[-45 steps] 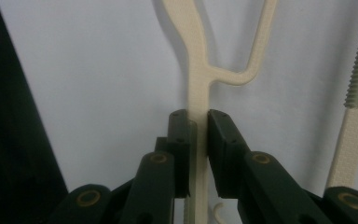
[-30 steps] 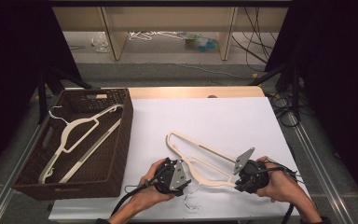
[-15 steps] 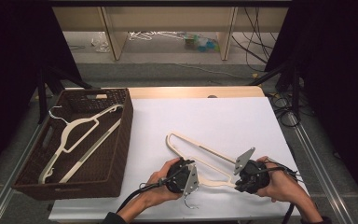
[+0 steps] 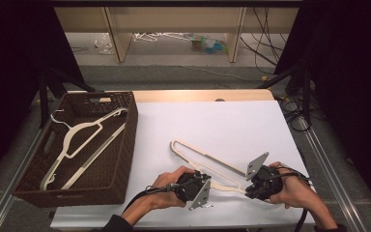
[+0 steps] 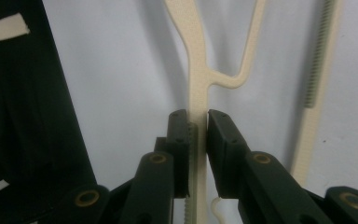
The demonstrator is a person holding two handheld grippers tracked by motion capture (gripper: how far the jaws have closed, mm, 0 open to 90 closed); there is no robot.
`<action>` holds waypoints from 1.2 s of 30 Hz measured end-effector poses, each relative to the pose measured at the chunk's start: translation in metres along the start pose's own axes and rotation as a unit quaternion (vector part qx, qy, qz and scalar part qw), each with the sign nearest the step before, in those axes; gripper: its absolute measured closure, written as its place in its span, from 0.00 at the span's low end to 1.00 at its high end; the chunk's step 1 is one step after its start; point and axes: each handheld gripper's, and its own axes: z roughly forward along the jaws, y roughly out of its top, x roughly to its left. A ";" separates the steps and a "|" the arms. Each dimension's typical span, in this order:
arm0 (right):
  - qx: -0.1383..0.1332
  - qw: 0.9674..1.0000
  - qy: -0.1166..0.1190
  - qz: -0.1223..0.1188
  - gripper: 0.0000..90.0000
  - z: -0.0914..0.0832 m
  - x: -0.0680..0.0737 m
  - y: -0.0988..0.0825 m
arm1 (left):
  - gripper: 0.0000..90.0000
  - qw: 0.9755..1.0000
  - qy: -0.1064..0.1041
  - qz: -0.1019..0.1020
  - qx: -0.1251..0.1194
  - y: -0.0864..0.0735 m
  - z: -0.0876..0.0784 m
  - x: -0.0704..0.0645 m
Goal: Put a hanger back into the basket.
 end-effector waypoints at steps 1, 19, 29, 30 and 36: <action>-0.010 1.000 0.000 0.005 0.87 -0.002 0.000 0.000 | 0.82 1.000 0.005 0.001 -0.003 0.001 -0.002 0.001; -0.159 0.980 -0.109 0.059 0.49 -0.051 0.005 0.007 | 0.90 0.993 0.031 -0.114 0.009 0.009 -0.041 0.043; -0.233 0.960 -0.138 0.070 0.42 -0.069 0.003 0.007 | 0.93 0.979 0.044 -0.200 0.005 0.000 -0.067 0.068; -0.232 0.960 -0.139 0.070 0.42 -0.070 0.005 0.007 | 0.94 0.978 0.046 -0.203 0.005 0.000 -0.069 0.070; -0.245 0.957 -0.145 0.059 0.42 -0.074 0.010 0.010 | 0.95 0.965 0.039 -0.258 -0.009 -0.006 -0.082 0.081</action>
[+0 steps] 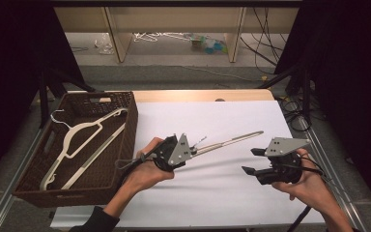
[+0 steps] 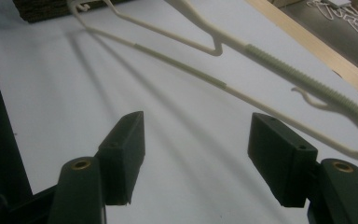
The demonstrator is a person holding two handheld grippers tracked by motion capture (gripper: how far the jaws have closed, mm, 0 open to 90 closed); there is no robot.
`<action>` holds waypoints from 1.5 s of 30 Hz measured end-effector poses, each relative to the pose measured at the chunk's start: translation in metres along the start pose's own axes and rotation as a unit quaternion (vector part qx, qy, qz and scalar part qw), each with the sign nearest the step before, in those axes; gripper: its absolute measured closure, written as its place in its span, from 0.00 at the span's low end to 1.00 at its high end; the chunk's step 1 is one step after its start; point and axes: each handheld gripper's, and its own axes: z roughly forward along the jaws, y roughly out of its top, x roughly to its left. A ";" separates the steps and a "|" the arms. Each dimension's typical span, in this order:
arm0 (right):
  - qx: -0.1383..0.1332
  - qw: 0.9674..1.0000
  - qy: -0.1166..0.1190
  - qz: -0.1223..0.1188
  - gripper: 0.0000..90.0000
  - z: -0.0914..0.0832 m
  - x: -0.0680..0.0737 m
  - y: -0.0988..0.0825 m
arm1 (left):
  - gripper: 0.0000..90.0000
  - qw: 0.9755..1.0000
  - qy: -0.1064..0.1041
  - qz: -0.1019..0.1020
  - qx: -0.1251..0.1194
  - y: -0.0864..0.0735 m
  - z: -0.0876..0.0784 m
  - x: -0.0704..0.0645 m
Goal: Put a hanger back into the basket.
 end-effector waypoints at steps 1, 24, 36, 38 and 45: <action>0.002 1.000 0.000 0.003 0.42 -0.001 0.001 0.001 | 0.95 1.000 -0.002 -0.008 -0.003 0.000 -0.002 0.002; -0.029 0.998 0.014 0.050 0.32 0.016 0.008 -0.023 | 0.95 0.986 -0.032 -0.155 -0.055 0.002 -0.062 0.044; -0.026 0.998 0.018 0.058 0.30 0.024 0.012 -0.031 | 0.95 0.972 -0.041 -0.212 -0.096 0.011 -0.100 0.065; -0.028 0.998 0.015 0.056 0.30 0.024 0.012 -0.032 | 0.95 0.971 -0.036 -0.214 -0.098 0.014 -0.107 0.068; -0.039 0.997 0.011 0.061 0.30 0.027 0.013 -0.035 | 0.95 0.969 -0.034 -0.218 -0.107 0.024 -0.123 0.077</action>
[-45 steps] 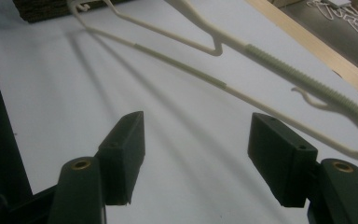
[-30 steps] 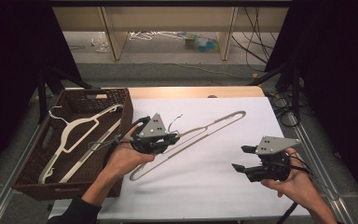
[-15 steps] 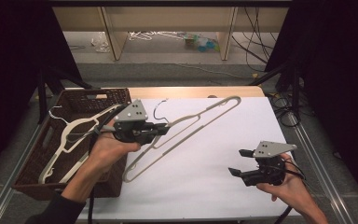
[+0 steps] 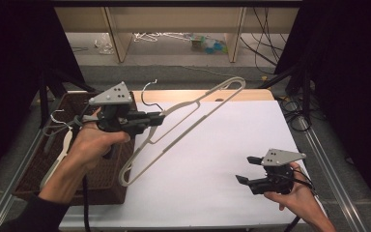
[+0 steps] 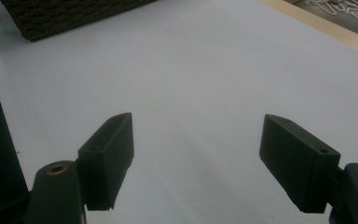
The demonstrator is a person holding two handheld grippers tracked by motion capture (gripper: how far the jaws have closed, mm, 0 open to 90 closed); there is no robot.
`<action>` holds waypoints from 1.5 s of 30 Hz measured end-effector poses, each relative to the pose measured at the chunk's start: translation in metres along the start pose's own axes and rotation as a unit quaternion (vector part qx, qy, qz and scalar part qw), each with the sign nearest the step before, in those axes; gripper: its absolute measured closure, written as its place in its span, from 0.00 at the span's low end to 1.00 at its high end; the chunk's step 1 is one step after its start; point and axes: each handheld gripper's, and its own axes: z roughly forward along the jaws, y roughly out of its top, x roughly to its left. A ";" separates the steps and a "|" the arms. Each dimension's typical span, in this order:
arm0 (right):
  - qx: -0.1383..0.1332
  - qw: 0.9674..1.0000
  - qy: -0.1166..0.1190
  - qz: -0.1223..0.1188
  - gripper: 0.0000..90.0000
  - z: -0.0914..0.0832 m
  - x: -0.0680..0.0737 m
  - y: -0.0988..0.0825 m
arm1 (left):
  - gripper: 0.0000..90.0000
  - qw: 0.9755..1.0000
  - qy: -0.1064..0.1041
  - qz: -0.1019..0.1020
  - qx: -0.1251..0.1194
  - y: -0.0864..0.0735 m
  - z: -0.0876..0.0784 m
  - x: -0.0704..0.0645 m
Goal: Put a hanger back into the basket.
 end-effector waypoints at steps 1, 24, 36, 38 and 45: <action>0.000 1.000 0.000 0.000 0.30 0.000 0.000 0.000 | 0.95 1.000 0.003 0.002 0.001 0.002 -0.003 0.000; 0.013 1.000 0.006 0.000 0.29 0.005 0.002 -0.005 | 0.95 0.992 0.127 -0.002 0.017 -0.015 -0.091 0.066; 0.017 1.000 0.010 0.005 0.29 0.008 0.003 -0.007 | 0.95 0.980 0.188 -0.031 0.052 -0.069 -0.126 0.103; 0.018 1.000 0.011 0.005 0.29 0.008 0.003 -0.007 | 0.95 0.980 0.191 -0.034 0.053 -0.072 -0.129 0.106; 0.021 1.000 0.013 0.003 0.29 0.010 0.003 -0.008 | 0.95 0.974 0.206 -0.067 0.066 -0.097 -0.139 0.120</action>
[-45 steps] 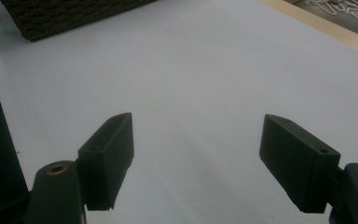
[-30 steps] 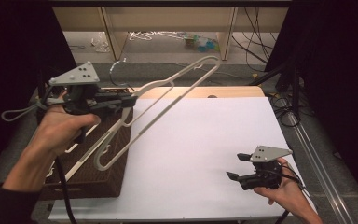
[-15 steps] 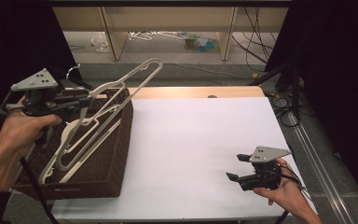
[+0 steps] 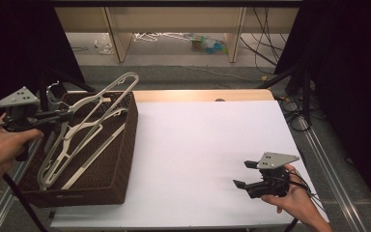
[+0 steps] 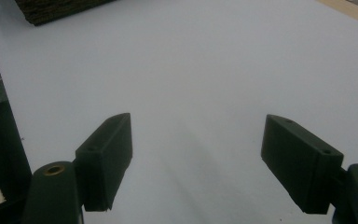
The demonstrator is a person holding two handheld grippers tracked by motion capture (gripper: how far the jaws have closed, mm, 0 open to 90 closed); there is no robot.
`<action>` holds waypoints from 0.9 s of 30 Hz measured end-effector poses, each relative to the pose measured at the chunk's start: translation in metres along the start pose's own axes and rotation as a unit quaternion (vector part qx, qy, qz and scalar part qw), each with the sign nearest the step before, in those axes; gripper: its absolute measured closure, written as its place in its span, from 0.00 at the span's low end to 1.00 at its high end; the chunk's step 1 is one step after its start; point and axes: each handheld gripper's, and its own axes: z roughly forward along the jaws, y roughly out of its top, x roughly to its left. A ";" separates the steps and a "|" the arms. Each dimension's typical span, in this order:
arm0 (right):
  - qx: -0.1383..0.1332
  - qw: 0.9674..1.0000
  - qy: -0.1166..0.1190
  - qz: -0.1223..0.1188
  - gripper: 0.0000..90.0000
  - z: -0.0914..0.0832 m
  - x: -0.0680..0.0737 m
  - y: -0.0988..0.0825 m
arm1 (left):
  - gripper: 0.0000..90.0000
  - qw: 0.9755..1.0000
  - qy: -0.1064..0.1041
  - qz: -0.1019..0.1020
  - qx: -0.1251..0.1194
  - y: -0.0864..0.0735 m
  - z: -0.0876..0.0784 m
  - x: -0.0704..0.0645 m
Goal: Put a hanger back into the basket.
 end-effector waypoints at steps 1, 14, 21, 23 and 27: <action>-0.001 1.000 -0.001 0.000 0.29 0.000 0.000 0.000 | 0.95 1.000 0.001 -0.002 0.002 -0.003 0.000 0.002; -0.004 1.000 -0.001 -0.001 0.28 -0.001 -0.001 0.000 | 0.95 0.999 0.014 -0.020 0.030 -0.034 0.009 0.020; 0.000 1.000 -0.001 0.003 0.28 -0.001 0.000 0.000 | 0.95 0.998 0.013 -0.002 0.059 -0.032 0.016 0.020; -0.002 1.000 -0.001 0.004 0.28 -0.001 0.000 0.001 | 0.95 0.998 0.018 -0.017 0.051 -0.032 0.022 0.018; -0.003 1.000 0.000 0.001 0.28 -0.001 -0.001 0.000 | 0.95 0.997 0.020 -0.021 0.066 -0.034 0.031 0.020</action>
